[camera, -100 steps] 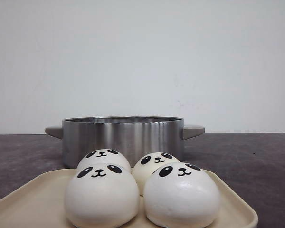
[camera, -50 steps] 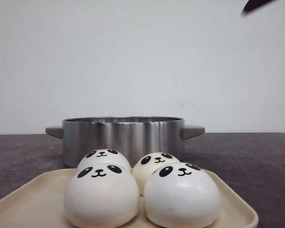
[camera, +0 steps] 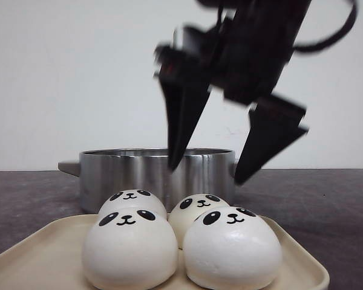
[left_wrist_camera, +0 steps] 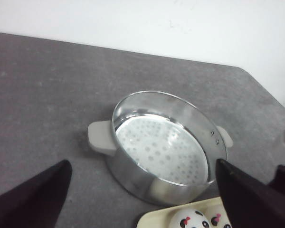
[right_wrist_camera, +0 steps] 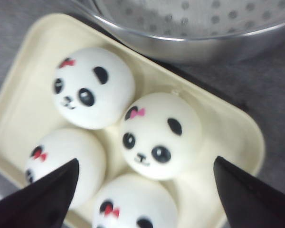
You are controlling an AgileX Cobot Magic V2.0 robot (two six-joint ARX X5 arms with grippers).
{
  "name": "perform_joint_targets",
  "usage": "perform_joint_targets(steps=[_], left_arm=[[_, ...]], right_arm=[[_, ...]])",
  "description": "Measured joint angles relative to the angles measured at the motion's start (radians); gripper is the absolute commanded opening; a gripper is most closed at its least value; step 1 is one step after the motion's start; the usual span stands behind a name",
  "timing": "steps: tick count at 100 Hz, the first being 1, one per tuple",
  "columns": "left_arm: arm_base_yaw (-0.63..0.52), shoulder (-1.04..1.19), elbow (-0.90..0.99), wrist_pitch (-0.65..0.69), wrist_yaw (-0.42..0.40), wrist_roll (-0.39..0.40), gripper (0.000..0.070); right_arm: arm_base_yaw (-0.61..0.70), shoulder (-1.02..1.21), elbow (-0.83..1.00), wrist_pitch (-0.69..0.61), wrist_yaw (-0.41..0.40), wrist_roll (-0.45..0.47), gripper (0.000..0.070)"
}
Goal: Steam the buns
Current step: 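Reach the right gripper down and grasp the farther panda bun nearest it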
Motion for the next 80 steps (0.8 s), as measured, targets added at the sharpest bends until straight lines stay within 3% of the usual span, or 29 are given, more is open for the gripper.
perform_joint_targets(steps=[8,20,34,50,56,62,80], left_arm=[[0.0,0.0,0.0,-0.022,0.0,0.0,0.0592],[0.0,0.0,0.0,-0.037,0.0,0.0,0.0592],[0.0,0.0,0.0,-0.036,0.0,0.0,0.0591],[0.0,0.0,0.0,-0.029,0.0,0.0,0.0592],[0.0,0.0,0.0,-0.029,0.0,0.0,0.0591],[0.0,0.0,0.0,-0.029,0.0,0.0,0.0591],[0.0,0.0,0.0,-0.029,0.0,0.0,0.059]], right_arm=[[-0.001,0.045,0.0,0.013,0.0,0.001,0.046],[-0.001,0.099,0.0,0.013,0.0,0.002,0.0448],[-0.001,0.142,0.0,0.024,-0.001,0.004,0.0304],[-0.001,0.148,0.0,0.039,0.002,0.016,0.0288],[-0.001,0.149,0.0,0.05,0.002,0.023,0.0181],[-0.001,0.151,0.0,0.056,0.008,0.027,0.0],[0.006,0.151,0.001,0.077,0.084,0.027,0.0006]])
